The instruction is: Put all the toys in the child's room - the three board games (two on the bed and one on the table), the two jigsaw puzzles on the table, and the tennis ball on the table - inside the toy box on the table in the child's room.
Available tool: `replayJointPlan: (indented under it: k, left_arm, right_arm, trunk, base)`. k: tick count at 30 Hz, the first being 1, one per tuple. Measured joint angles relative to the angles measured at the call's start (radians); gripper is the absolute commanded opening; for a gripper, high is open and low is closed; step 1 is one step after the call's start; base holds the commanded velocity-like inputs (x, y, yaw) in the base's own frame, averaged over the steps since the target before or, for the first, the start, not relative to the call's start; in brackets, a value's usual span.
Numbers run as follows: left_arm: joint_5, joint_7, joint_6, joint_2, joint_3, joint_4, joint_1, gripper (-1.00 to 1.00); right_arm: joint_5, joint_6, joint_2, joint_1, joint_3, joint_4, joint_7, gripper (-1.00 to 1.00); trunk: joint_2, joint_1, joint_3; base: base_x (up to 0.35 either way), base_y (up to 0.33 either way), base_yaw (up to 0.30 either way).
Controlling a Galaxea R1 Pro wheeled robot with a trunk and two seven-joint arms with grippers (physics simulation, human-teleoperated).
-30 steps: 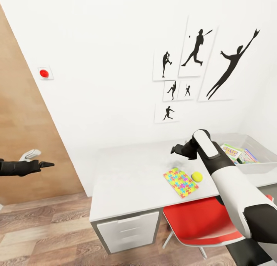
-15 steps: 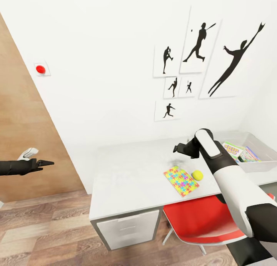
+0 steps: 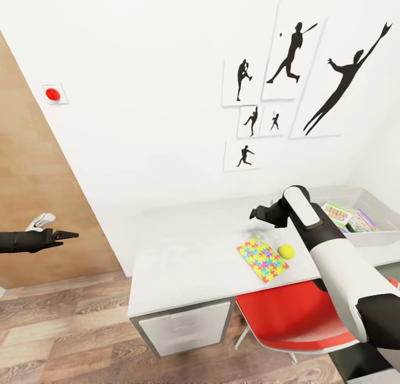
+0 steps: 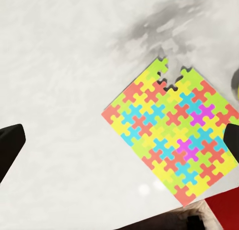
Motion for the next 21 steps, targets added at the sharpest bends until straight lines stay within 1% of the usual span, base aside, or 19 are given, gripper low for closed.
replayJointPlan:
  k: [2,7,11,21]
  left_arm:
    - [0.0,-0.007,0.0,0.0,0.0,0.0,0.0,1.0]
    - [-0.002,-0.014,0.0,0.0,0.0,0.0,0.0,1.0]
    - [-0.001,-0.016,0.0,0.0,0.0,0.0,0.0,1.0]
    - [-0.001,-0.016,0.0,0.0,-0.001,0.0,0.0,1.0]
  right_arm:
    - [0.0,0.0,-0.002,-0.005,0.001,-0.001,0.002,1.0]
    - [-0.001,0.0,-0.019,-0.016,0.0,-0.005,0.004,1.0]
    - [-0.004,0.0,-0.031,-0.048,0.001,-0.006,0.007,1.0]
    - [-0.006,0.0,-0.034,-0.115,0.004,0.003,0.008,1.0]
  trunk:
    - [0.0,0.0,-0.003]
    - [0.0,0.0,-0.011]
    - [0.0,0.0,-0.018]
    - [0.0,0.0,-0.034]
  base:
    - [0.0,0.0,0.0]
    - [0.0,0.0,0.0]
    - [0.029,0.0,0.0]
    - [0.047,0.0,0.0]
